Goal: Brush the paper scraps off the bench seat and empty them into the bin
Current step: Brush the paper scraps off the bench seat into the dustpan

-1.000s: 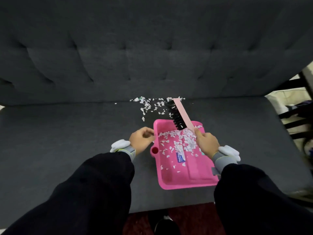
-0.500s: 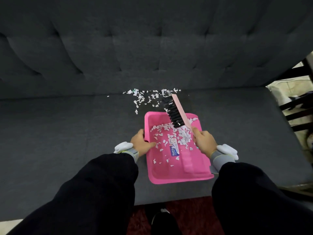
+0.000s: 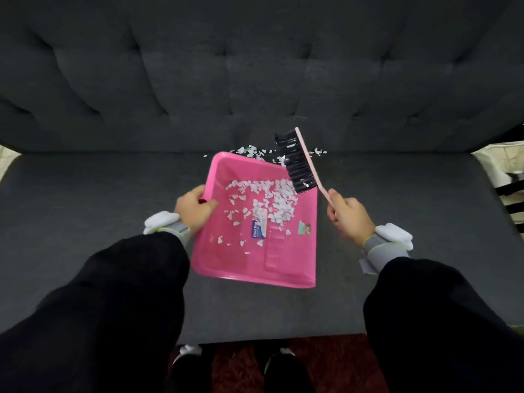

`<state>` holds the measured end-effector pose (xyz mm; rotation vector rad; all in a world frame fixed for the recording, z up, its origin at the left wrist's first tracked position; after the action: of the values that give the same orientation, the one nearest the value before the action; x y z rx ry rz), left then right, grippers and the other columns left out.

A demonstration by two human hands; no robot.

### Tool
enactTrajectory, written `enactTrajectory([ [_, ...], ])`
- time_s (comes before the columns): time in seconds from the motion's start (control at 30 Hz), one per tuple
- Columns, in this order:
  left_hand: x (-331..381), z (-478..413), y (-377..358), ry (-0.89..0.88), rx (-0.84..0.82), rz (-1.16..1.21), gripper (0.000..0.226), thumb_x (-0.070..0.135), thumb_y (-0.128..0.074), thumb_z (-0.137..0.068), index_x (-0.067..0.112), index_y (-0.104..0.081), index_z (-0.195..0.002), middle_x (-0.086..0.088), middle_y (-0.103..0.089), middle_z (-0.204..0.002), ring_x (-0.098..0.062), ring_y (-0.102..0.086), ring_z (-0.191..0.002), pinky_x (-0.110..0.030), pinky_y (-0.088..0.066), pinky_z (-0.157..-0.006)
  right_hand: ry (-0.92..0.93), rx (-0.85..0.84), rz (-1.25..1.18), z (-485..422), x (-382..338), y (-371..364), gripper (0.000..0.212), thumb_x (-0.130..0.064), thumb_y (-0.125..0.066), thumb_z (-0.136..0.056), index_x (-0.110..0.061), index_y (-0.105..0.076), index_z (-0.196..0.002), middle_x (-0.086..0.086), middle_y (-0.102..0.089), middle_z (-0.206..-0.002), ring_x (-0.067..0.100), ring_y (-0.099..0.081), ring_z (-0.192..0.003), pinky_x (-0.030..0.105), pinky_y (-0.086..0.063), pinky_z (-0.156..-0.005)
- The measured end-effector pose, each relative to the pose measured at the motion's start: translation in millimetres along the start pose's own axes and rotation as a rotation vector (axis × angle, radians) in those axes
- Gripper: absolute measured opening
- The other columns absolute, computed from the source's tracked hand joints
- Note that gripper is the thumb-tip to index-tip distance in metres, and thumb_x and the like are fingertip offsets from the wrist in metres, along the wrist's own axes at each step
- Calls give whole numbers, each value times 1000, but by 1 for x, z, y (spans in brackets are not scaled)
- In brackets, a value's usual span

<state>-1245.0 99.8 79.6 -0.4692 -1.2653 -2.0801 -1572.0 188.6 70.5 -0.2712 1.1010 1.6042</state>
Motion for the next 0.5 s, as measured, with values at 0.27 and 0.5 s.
enactTrajectory([
  [0.27, -60, -29, 92, 86, 92, 4, 40, 22, -58, -80, 14, -62, -118, -12, -66, -110, -29, -59, -104, -30, -40, -86, -87, 130, 120, -3, 12, -4, 65, -55, -35, -94, -14, -49, -45, -2, -47, -36, 25, -49, -52, 29, -38, -59],
  [0.5, -110, -45, 123, 181, 93, -22, 37, 20, -58, -80, 12, -63, -115, -16, -66, -111, -33, -58, -105, -36, -42, -90, -179, 147, 348, 5, 43, -41, 63, -55, -38, -93, -2, -59, -68, 21, -65, -83, 38, -59, -89, 37, -40, -74],
])
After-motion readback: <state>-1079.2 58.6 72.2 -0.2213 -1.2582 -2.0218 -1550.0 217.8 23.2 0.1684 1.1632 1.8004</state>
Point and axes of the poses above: each hand's wrist, its own z-axis away from the middle knuckle, its own y-axis out of the back of the hand, x = y × z, the point moved 10 cm from there along -z, towards the middle knuckle
